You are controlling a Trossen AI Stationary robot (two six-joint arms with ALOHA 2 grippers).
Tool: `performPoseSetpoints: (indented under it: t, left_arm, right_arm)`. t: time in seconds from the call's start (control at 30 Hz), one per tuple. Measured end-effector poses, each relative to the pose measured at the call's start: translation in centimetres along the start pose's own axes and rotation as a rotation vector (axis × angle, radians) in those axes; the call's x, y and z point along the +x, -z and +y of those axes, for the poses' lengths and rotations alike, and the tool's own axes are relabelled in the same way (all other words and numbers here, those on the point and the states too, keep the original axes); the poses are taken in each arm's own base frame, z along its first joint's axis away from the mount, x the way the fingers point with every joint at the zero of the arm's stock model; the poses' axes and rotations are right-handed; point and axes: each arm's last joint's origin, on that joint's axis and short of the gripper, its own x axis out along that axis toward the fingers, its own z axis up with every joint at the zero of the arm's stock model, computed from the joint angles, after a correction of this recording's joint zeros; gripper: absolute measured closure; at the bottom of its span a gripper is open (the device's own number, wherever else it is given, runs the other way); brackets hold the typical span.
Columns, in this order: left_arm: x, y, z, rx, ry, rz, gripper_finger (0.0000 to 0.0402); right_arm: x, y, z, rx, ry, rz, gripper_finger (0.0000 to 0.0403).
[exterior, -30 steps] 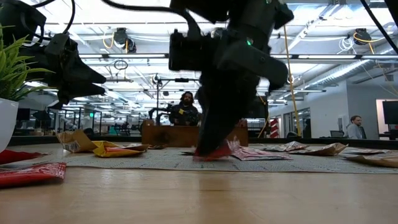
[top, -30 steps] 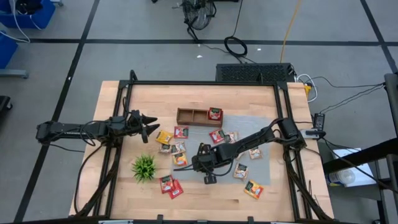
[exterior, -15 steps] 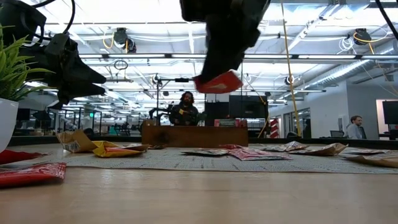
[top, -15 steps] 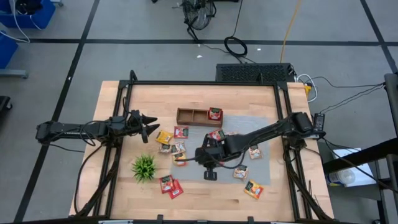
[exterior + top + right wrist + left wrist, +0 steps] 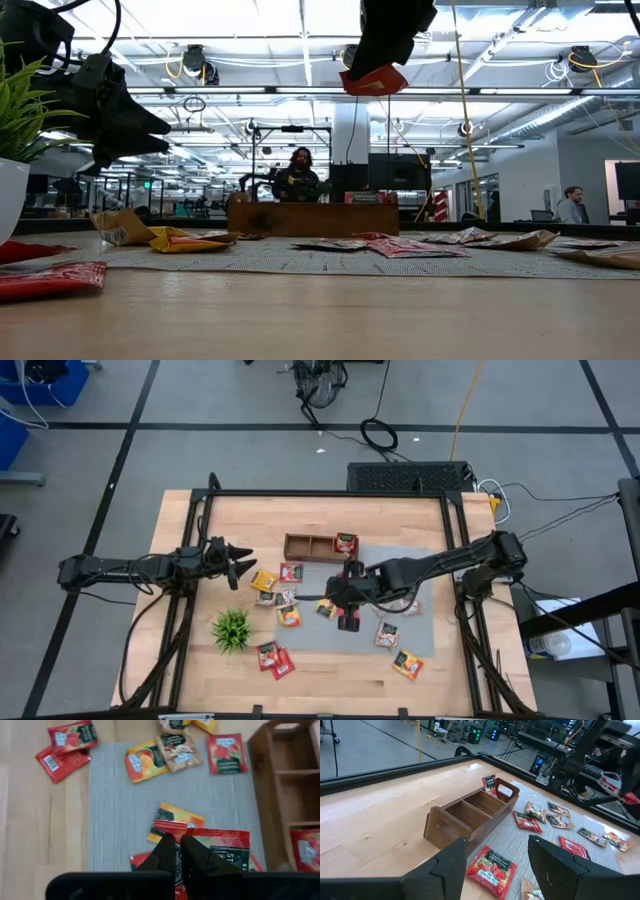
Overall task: Pick & Place Tea
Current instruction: Put the red tea bag into the right section of the wooden organizer
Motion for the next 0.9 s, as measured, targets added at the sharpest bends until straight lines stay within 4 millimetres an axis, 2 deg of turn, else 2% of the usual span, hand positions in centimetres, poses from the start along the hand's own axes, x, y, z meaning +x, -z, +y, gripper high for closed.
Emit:
performPoseSetpoints:
  t: [0.17, 0.37, 0.77, 0.9]
  left_arm:
    - [0.0, 0.0, 0.0, 0.000, 0.000, 0.000, 0.0190]
    - [0.0, 0.0, 0.0, 0.000, 0.000, 0.000, 0.0190]
    - [0.0, 0.0, 0.0, 0.000, 0.000, 0.000, 0.0190]
    - [0.0, 0.0, 0.0, 0.000, 0.000, 0.000, 0.0190]
  right_arm:
    - [-0.7, -0.1, -0.8, 0.021, 0.012, -0.002, 0.0402]
    - [-0.5, 0.2, -2.2, 0.001, 0.045, 0.066, 0.0402]
    - [0.2, -0.1, -6.8, -0.092, 0.109, 0.095, 0.0402]
    - [0.6, 1.1, -8.7, -0.065, 0.128, 0.042, 0.0402]
